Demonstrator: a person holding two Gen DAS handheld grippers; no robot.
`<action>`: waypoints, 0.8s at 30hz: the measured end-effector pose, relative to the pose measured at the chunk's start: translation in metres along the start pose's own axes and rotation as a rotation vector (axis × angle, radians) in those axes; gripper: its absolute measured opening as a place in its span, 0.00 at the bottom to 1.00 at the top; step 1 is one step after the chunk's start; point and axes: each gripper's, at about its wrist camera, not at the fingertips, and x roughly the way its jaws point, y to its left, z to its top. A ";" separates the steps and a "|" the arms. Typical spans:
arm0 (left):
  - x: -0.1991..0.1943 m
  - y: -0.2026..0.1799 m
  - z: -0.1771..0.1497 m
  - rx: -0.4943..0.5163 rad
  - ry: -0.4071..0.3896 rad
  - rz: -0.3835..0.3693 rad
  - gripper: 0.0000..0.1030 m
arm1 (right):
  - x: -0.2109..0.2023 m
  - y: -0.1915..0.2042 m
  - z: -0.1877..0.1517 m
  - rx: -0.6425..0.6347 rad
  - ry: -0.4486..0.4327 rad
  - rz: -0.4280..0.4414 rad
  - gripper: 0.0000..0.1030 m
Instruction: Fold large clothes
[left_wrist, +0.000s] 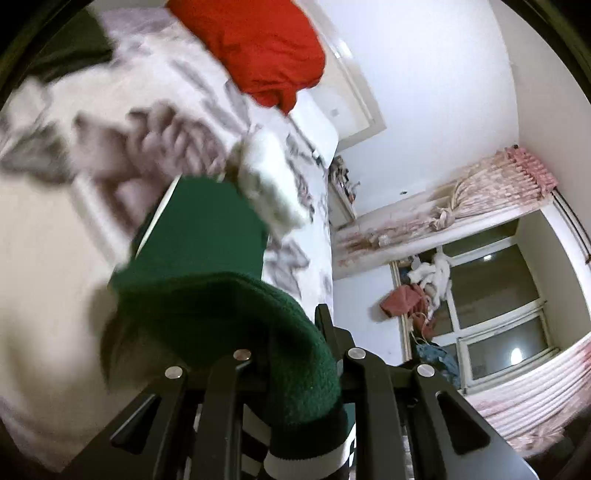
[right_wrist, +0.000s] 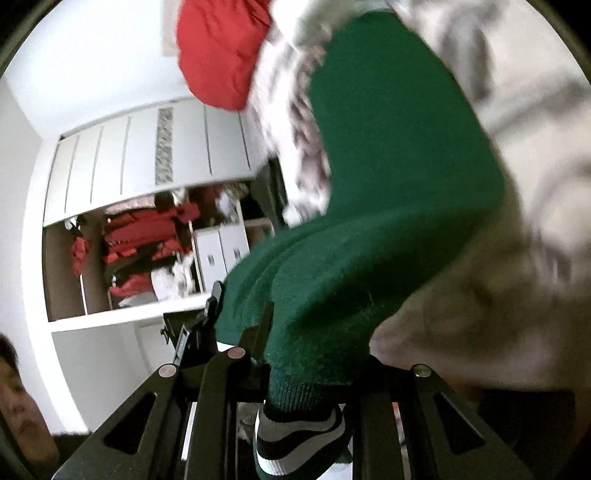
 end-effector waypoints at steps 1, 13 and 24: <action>0.017 -0.004 0.019 0.022 -0.005 -0.008 0.14 | -0.003 0.011 0.020 -0.013 -0.023 0.003 0.19; 0.195 0.080 0.129 -0.101 0.149 0.233 0.15 | 0.019 -0.024 0.274 0.096 -0.122 -0.046 0.20; 0.226 0.106 0.148 -0.227 0.270 0.209 0.67 | 0.044 -0.107 0.365 0.350 -0.040 0.119 0.66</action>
